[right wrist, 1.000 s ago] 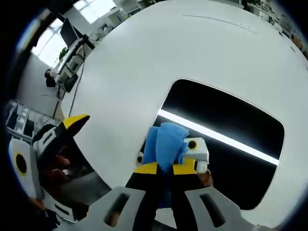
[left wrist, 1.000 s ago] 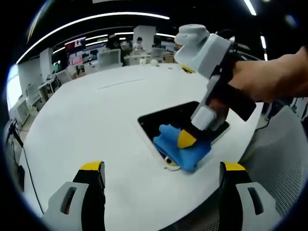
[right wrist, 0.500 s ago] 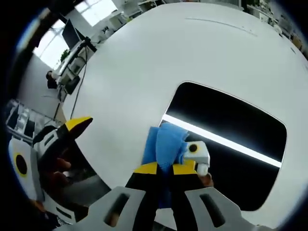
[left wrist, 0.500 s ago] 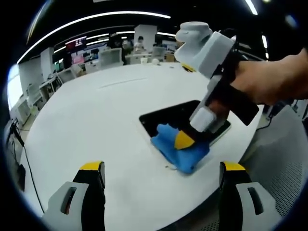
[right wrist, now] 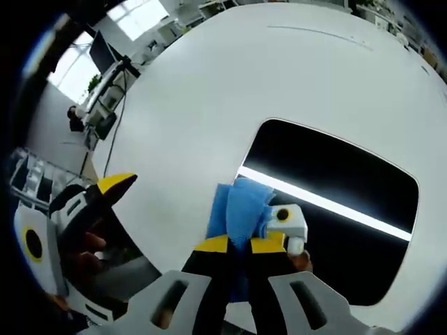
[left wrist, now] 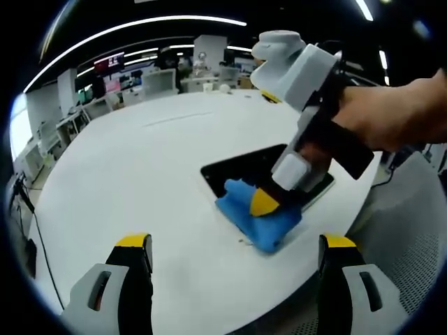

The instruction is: Wipe the mirror surface with the cleaning cloth until all visible marks leave the cleaned area.

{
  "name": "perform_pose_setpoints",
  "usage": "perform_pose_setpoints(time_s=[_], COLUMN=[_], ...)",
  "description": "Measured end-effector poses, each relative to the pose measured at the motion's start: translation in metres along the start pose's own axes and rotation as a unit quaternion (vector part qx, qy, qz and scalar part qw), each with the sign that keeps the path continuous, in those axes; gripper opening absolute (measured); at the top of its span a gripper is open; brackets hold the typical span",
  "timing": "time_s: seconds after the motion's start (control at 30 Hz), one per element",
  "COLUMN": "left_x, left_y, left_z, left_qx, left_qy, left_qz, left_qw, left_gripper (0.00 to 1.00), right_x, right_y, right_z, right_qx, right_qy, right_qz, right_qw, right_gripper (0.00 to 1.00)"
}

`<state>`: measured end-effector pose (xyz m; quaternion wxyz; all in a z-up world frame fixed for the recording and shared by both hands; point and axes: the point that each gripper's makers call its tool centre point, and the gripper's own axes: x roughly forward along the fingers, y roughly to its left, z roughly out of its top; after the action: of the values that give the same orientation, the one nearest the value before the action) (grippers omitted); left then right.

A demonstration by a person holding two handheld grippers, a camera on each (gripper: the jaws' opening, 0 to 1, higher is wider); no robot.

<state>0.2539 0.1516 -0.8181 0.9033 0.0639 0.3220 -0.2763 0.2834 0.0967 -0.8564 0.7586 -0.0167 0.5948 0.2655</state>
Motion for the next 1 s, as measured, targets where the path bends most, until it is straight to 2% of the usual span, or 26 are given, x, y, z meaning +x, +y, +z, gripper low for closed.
perform_pose_setpoints(time_s=[0.3, 0.37, 0.47, 0.67, 0.77, 1.0], left_x=[0.0001, -0.0009, -0.0012, -0.0007, -0.0023, 0.0000], left_y=[0.0012, 0.0021, 0.0019, 0.0030, 0.0057, 0.0028], left_z=[-0.0016, 0.0019, 0.0015, -0.0020, 0.0071, 0.0031], left_qx=[-0.003, -0.012, -0.015, 0.001, -0.002, 0.000], left_qy=[0.001, -0.009, -0.008, 0.003, -0.020, -0.009], left_qz=[0.002, 0.005, 0.004, 0.009, 0.016, 0.007], left_qw=[1.0000, 0.9999, 0.9998, 1.0000, 0.9997, 0.9999], left_gripper=[0.99, 0.99, 0.99, 0.99, 0.99, 1.00], right_x=[-0.0007, -0.0008, -0.0002, -0.0034, -0.0012, 0.0013], right_y=[-0.0001, 0.0000, -0.0003, 0.0014, -0.0001, -0.0018], right_z=[-0.0007, -0.0010, -0.0005, -0.0020, 0.0002, 0.0053], right_qx=[0.007, 0.007, 0.007, 0.003, 0.004, 0.002], right_qy=[-0.004, -0.003, 0.000, -0.002, -0.005, -0.005], right_qz=[-0.003, -0.003, -0.006, -0.008, -0.008, -0.005], right_qw=[1.0000, 1.0000, 1.0000, 1.0000, 0.9999, 1.0000], right_gripper=[0.03, 0.03, 0.03, 0.03, 0.02, 0.02])
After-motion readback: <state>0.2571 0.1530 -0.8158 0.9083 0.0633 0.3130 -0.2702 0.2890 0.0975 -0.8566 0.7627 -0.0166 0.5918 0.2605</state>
